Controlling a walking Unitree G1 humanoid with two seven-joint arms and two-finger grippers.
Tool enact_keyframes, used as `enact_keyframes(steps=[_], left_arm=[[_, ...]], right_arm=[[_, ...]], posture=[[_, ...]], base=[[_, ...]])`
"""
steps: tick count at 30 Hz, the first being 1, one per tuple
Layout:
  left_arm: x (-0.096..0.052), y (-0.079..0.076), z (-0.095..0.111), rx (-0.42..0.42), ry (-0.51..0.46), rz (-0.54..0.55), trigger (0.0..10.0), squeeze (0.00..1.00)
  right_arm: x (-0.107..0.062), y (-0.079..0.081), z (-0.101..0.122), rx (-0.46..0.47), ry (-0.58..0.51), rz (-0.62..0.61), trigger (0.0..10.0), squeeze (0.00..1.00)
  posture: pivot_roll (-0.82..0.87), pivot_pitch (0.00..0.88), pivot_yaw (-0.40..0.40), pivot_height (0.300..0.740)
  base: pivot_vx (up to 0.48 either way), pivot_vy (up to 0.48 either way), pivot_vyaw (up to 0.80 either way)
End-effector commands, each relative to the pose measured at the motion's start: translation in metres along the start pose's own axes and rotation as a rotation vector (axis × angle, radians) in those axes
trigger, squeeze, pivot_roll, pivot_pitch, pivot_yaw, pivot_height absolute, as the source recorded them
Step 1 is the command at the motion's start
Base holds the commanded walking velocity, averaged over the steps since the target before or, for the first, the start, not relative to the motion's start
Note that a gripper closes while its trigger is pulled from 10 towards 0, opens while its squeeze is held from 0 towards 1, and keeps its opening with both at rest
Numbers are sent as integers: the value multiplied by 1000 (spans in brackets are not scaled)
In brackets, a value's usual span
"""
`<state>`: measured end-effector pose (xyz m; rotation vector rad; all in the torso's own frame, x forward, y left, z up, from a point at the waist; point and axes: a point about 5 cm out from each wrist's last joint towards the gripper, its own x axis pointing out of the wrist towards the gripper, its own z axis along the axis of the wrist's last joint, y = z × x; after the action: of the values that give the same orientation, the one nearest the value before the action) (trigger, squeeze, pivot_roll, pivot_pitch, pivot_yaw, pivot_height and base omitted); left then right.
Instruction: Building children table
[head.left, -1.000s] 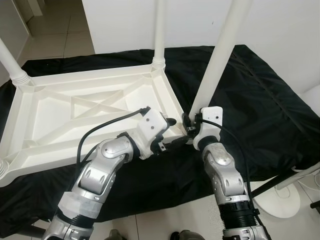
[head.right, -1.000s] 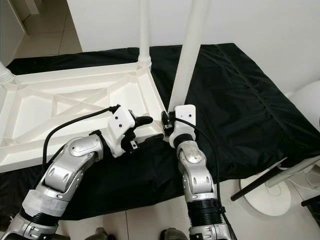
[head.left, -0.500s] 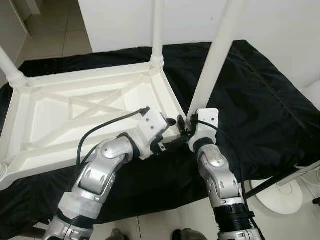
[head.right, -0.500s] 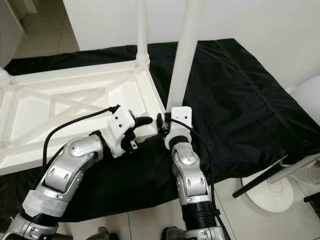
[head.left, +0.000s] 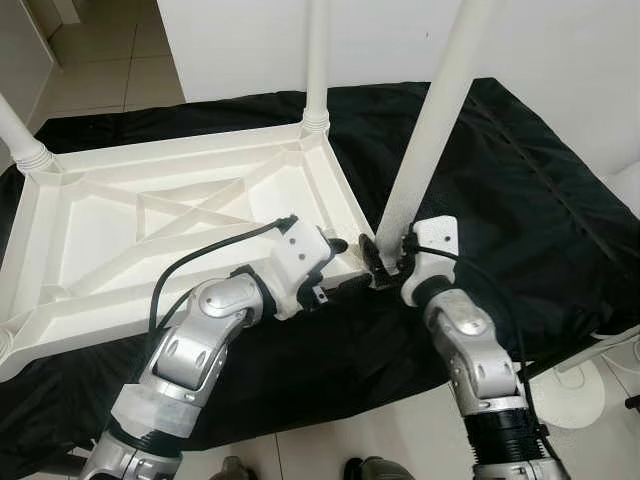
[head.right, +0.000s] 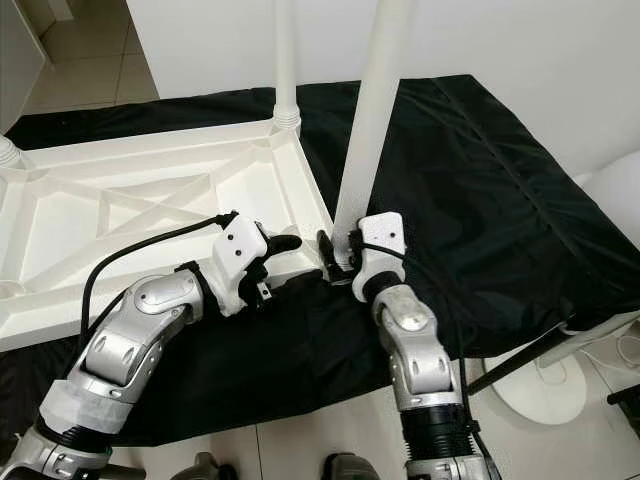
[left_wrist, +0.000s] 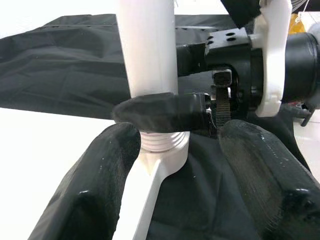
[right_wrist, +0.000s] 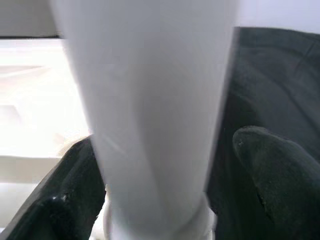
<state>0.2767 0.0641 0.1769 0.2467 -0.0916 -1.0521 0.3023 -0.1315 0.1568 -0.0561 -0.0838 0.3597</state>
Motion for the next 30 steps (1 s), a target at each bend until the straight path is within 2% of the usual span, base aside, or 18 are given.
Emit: enact_keyframes(steps=[1, 2, 4, 7, 10, 12, 13, 16, 17, 29, 30], left_arm=[[0, -1, -2, 4, 10, 1, 10000, 0], [0, -1, -2, 4, 10, 1, 10000, 0], [-1, -3, -2, 2, 12, -16, 10000, 0], [-1, -4, -2, 2, 14, -24, 10000, 0], [-3, -3, -1, 8, 16, -36, 10000, 0], [-3, -3, -1, 10, 17, -35, 10000, 0], [-3, -2, -1, 12, 17, -32, 10000, 0], [-3, -2, -1, 14, 17, -30, 10000, 0], [-3, -2, -1, 15, 18, -24, 10000, 0], [-5, -1, -2, 16, 23, -14, 10000, 0], [-5, -1, -2, 16, 23, -14, 10000, 0]], right_arm=[[4, -1, 5, 1, -25, 92, 10000, 0], [4, -1, 5, 1, -25, 92, 10000, 0], [8, -6, 10, -32, -37, 198, 10000, 0], [10, -7, 10, -42, -33, 238, 10000, 0], [16, -10, 10, -85, -3, 390, 10000, 0], [17, -11, 9, -96, 6, 411, 10000, 0], [18, -13, 8, -97, 18, 419, 4902, 0], [18, -14, 6, -97, 26, 425, 4902, 0], [18, -17, 4, -93, 39, 427, 0, 0], [12, -30, -14, -51, 87, 408, 0, 0], [13, -31, -14, -43, 84, 377, 10000, 0]], posture=[[-86, 56, 32, 740], [-86, 56, 32, 740], [-87, 56, 33, 740], [-85, 54, 33, 740], [-79, 48, 30, 740], [-72, 45, 26, 740], [-67, 42, 21, 740], [-67, 42, 21, 740], [-64, 42, 18, 740], [-61, 41, 16, 740], [-62, 41, 18, 740]], base=[[0, 0, 0], [0, 0, 0], [0, 0, 0], [0, 0, 0], [0, 0, 0], [0, 0, 0], [0, 0, 0], [0, 0, 0], [0, 0, 0], [0, 0, 0], [0, 0, 0]])
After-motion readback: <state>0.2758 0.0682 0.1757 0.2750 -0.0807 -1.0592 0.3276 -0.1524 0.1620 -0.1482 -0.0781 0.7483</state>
